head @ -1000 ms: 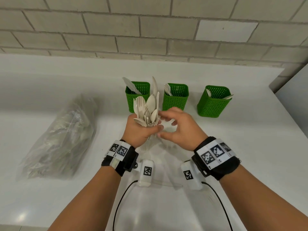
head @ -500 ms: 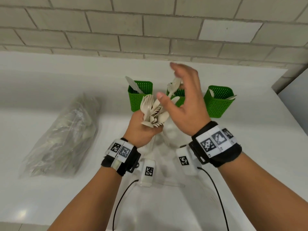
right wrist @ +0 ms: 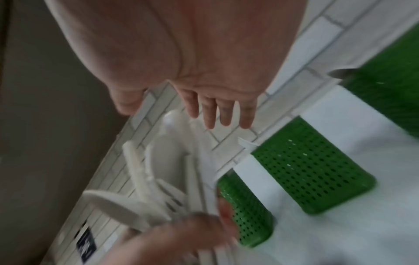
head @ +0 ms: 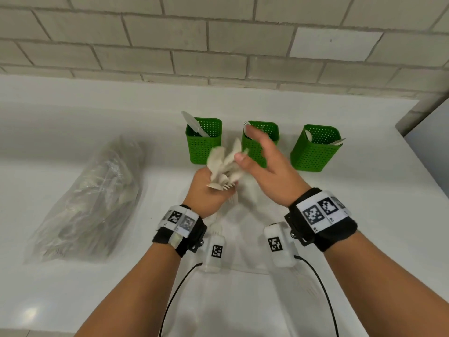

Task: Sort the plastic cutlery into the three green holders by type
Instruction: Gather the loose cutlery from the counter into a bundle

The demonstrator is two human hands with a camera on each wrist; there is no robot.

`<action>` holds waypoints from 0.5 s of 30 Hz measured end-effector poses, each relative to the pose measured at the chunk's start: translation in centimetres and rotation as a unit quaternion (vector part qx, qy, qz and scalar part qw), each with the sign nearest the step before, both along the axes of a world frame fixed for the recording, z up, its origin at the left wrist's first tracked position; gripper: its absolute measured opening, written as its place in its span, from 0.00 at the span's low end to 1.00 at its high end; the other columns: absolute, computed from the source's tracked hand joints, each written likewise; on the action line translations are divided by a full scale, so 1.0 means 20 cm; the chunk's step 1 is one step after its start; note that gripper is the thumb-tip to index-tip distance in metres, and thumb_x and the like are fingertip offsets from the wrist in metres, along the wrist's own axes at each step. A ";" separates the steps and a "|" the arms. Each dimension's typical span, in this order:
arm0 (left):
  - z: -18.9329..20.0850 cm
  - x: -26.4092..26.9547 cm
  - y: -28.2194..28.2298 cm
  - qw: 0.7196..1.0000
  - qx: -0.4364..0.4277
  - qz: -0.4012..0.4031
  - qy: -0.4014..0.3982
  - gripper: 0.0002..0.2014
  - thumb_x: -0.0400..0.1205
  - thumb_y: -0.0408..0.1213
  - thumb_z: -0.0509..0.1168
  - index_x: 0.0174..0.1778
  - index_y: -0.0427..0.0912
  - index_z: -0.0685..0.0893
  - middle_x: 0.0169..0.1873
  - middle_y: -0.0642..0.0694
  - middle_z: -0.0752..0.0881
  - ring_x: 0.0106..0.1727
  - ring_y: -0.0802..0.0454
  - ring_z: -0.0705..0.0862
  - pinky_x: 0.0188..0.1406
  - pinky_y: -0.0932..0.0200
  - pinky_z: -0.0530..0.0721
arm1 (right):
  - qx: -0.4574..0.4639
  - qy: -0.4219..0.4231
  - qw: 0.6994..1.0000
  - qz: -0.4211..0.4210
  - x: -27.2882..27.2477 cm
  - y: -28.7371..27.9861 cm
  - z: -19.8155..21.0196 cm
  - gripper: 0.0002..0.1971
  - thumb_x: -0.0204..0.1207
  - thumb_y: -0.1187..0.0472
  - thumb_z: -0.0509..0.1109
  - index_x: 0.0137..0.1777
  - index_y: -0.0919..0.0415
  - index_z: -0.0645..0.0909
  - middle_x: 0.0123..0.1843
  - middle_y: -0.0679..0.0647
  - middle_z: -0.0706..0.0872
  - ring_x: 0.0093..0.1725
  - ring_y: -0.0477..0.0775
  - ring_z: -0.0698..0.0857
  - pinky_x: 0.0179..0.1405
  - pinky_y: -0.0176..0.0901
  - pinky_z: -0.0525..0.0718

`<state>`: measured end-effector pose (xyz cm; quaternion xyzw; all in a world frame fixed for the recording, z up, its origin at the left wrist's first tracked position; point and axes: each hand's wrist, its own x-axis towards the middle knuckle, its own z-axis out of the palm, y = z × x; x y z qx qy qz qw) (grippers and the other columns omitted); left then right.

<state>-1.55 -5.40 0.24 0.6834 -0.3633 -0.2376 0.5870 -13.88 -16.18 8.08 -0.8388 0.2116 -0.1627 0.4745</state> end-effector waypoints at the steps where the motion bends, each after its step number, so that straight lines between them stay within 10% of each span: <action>1: 0.02 0.02 0.00 0.999 -0.017 0.017 0.029 0.08 0.72 0.24 0.75 0.43 0.40 0.88 0.38 0.42 0.90 0.40 0.51 0.89 0.42 0.56 0.87 | 0.023 0.039 0.999 0.004 -0.03 -0.02 -0.02 0.47 0.68 0.39 0.74 0.84 0.52 0.56 0.83 0.42 0.62 0.80 0.40 0.61 0.78 0.39 0.61; 4: 0.09 0.03 0.01 0.988 -0.077 0.029 0.131 0.08 0.72 0.20 0.74 0.43 0.34 0.89 0.42 0.39 0.91 0.46 0.45 0.90 0.50 0.52 0.88 | -0.079 0.207 0.974 0.057 -0.05 0.00 -0.13 0.39 0.63 0.44 0.82 0.74 0.54 0.74 0.69 0.53 0.78 0.65 0.49 0.77 0.67 0.49 0.77; 6: 0.09 0.01 0.00 0.974 -0.095 0.008 0.208 0.09 0.72 0.20 0.73 0.46 0.32 0.89 0.47 0.36 0.91 0.52 0.42 0.90 0.52 0.50 0.87 | -0.125 0.174 0.976 0.030 -0.03 0.04 -0.17 0.16 0.73 0.49 0.75 0.54 0.60 0.85 0.45 0.53 0.84 0.41 0.47 0.80 0.45 0.45 0.77; 8: 0.08 -0.01 -0.01 0.948 -0.107 -0.021 0.299 0.13 0.71 0.23 0.72 0.51 0.34 0.89 0.53 0.36 0.90 0.57 0.44 0.88 0.52 0.52 0.86 | -0.162 0.167 0.972 0.031 -0.01 0.09 -0.17 0.12 0.80 0.52 0.68 0.46 0.61 0.80 0.40 0.52 0.82 0.38 0.51 0.79 0.39 0.44 0.71; 15: 0.04 -0.08 -0.02 0.865 -0.111 -0.081 0.483 0.16 0.73 0.30 0.65 0.56 0.32 0.87 0.55 0.38 0.90 0.64 0.45 0.85 0.64 0.49 0.83 | -0.194 0.264 0.940 0.090 -0.03 0.23 -0.18 0.31 0.82 0.48 0.56 0.79 0.63 0.55 0.63 0.62 0.79 0.52 0.60 0.83 0.44 0.46 0.76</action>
